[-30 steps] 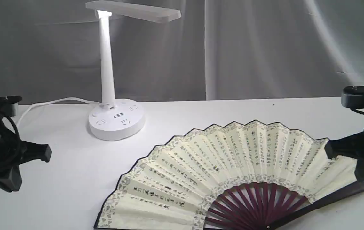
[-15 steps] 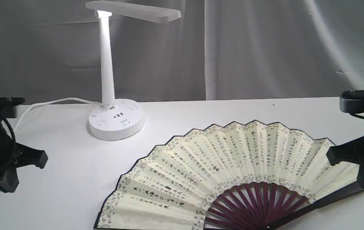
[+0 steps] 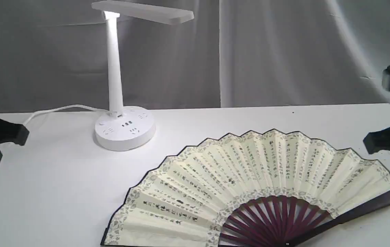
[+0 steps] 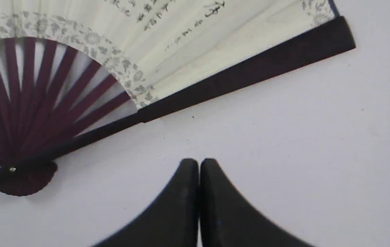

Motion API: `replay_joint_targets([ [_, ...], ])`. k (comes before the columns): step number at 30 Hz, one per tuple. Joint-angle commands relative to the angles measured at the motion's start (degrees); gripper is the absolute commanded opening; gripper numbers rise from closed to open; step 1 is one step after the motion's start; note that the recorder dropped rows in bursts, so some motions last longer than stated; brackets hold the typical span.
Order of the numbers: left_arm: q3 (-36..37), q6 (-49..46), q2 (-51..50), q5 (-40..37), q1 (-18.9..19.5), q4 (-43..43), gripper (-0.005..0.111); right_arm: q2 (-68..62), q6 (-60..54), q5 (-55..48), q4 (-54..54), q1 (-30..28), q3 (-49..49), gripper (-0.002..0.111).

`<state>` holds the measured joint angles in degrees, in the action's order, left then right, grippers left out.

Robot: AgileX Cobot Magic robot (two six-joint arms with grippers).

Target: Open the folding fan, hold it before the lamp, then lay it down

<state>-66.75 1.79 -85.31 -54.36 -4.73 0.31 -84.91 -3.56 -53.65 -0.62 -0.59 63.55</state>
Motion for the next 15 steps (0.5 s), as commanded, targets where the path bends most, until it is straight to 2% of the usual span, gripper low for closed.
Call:
replay_joint_targets([
  [1,-0.07,-0.51,4.5,0.31,0.23,0.04,0.0,4.65,-0.42,-0.11,0.16,-0.08,0.24,0.0],
  [15,0.14,-0.39,22.51,-1.24,0.23,0.04,0.0,25.96,-0.89,-1.67,0.16,-0.08,0.24,0.0],
])
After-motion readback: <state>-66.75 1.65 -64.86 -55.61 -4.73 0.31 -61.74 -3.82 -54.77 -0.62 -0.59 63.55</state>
